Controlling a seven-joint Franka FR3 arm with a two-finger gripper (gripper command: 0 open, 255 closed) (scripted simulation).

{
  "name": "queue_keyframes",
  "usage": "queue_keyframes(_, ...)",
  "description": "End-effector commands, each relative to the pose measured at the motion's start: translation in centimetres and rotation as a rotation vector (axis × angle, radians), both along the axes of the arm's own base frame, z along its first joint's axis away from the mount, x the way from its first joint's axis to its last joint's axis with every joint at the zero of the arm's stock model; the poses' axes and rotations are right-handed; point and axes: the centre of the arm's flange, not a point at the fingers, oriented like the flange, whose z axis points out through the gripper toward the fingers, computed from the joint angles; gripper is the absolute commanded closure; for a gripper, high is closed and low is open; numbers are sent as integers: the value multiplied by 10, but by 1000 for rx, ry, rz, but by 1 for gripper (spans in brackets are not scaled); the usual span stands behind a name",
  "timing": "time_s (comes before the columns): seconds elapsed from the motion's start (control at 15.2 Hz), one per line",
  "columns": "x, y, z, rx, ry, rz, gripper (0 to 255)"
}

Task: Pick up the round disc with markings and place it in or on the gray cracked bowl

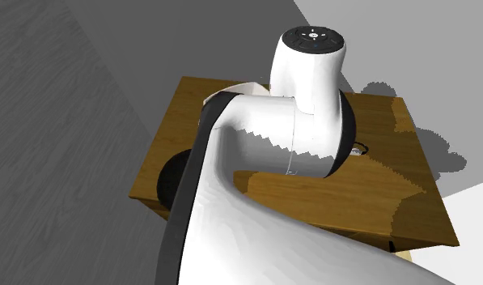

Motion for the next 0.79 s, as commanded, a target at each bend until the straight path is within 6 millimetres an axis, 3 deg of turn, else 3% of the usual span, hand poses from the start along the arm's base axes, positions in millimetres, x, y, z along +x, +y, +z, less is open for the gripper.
queue_keyframes(0.0, 0, 0, 0, 0, 0, 0, 255)
queue_keyframes(0.2, 0, 0, 0, 0, 0, 0, 255)
queue_keyframes(0.73, 0, 0, 42, 0, 0, 0, 255)
